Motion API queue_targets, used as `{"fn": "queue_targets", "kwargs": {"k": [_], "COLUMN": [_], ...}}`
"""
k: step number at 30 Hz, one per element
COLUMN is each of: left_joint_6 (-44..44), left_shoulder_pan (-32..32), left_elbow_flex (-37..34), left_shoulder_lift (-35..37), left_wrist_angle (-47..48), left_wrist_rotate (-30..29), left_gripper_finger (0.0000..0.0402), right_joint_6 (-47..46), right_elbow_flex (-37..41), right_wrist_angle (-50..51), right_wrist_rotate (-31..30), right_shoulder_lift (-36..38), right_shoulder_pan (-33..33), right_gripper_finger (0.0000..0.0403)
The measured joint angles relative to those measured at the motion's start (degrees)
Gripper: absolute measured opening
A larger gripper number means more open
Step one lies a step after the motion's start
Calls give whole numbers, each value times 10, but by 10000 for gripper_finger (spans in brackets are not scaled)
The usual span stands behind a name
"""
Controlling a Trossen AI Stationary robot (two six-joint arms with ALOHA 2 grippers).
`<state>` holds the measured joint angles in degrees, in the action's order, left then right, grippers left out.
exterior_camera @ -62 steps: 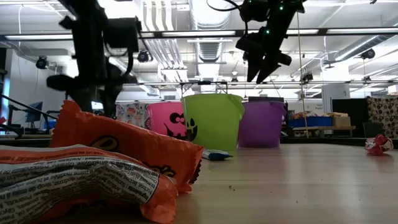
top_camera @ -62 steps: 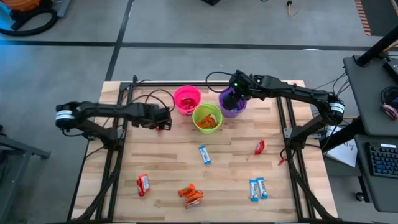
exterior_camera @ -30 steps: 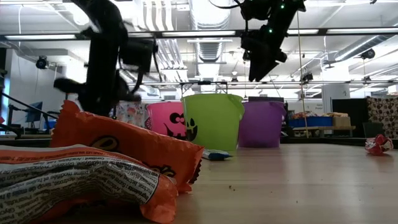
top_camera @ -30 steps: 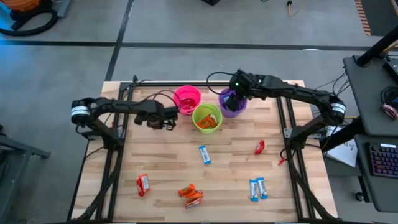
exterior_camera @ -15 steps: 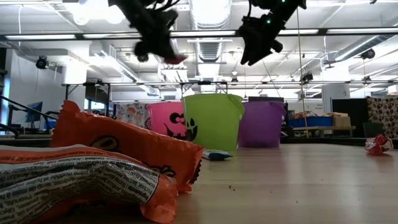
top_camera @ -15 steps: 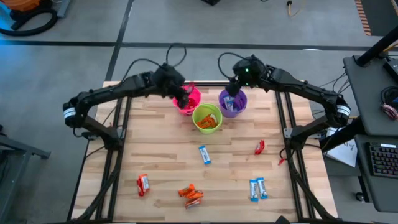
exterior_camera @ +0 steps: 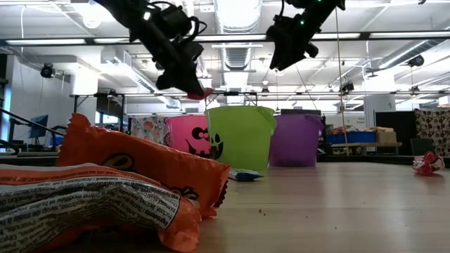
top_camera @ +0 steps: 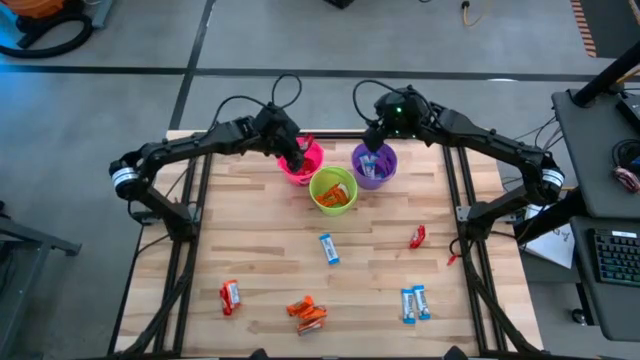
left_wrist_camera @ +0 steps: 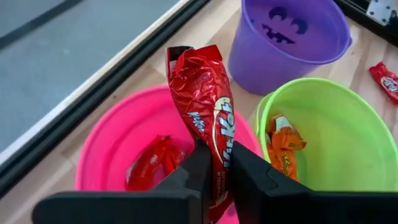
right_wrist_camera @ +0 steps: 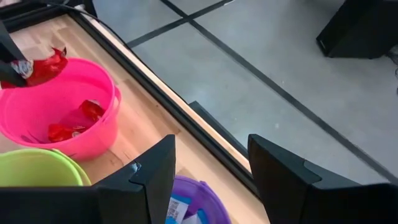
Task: Sort candy
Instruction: Put the red candy into the pink bin
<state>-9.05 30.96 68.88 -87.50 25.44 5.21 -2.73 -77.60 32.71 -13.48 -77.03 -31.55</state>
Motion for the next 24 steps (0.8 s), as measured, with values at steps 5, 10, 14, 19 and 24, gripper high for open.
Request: {"fn": "queue_targets", "kwargs": {"k": [5, 10, 14, 19, 24], "left_joint_6": [-9, -19, -15, -17, -39], "left_shoulder_pan": [0, 5, 7, 7, -3], "left_elbow_flex": [1, 0, 5, 5, 31], "left_shoulder_lift": [0, -1, -3, 5, 23], "left_wrist_angle": [1, 16, 19, 22, 21], "left_wrist_rotate": [-24, -59, -42, -38, 24], "left_gripper_finger": [44, 81, 112, 137, 141], "right_joint_6": [-37, -46, -52, -93, -206], "right_elbow_flex": [0, 0, 0, 0, 0], "right_wrist_angle": [0, 0, 0, 42, 162], "right_wrist_rotate": [0, 0, 0, 1, 87], "right_shoulder_lift": [0, 0, 3, 4, 6], "right_shoulder_pan": [0, 0, 0, 0, 0], "right_gripper_finger": [192, 192, 192, 192, 192]}}
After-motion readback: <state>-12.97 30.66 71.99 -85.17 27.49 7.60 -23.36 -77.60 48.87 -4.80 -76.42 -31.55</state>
